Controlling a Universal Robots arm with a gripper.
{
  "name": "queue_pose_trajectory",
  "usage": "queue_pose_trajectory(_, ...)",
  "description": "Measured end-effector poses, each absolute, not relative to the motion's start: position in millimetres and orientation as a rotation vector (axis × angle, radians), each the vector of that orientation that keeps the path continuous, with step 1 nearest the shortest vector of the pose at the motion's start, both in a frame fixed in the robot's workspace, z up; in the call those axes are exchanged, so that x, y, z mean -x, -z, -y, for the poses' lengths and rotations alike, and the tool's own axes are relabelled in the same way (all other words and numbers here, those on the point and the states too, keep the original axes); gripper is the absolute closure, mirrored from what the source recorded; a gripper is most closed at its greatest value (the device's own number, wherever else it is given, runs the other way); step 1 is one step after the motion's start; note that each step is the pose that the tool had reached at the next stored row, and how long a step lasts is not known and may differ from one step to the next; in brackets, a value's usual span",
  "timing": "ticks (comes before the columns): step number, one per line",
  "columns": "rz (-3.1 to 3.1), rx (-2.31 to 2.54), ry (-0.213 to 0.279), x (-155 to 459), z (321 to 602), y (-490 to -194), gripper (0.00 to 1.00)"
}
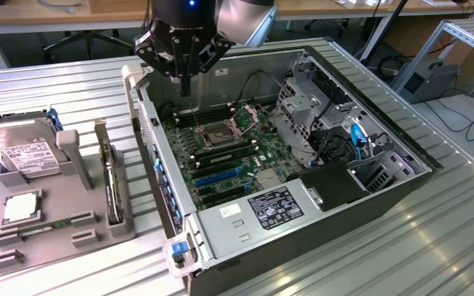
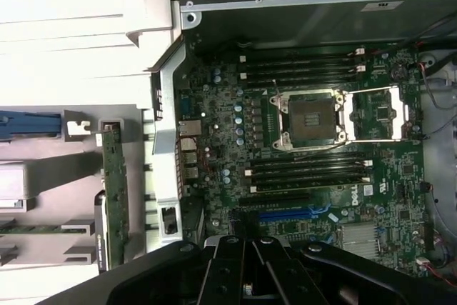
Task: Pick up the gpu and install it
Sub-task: 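Reach for the gpu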
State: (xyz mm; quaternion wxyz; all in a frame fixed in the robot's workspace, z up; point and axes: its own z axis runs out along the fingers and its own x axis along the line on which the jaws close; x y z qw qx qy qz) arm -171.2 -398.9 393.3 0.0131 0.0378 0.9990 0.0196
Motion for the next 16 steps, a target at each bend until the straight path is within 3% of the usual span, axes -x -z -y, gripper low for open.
queue_pose_trajectory(16, -3.112, -0.118, -0.060, 176.2, 398.9, -393.3, 0.89)
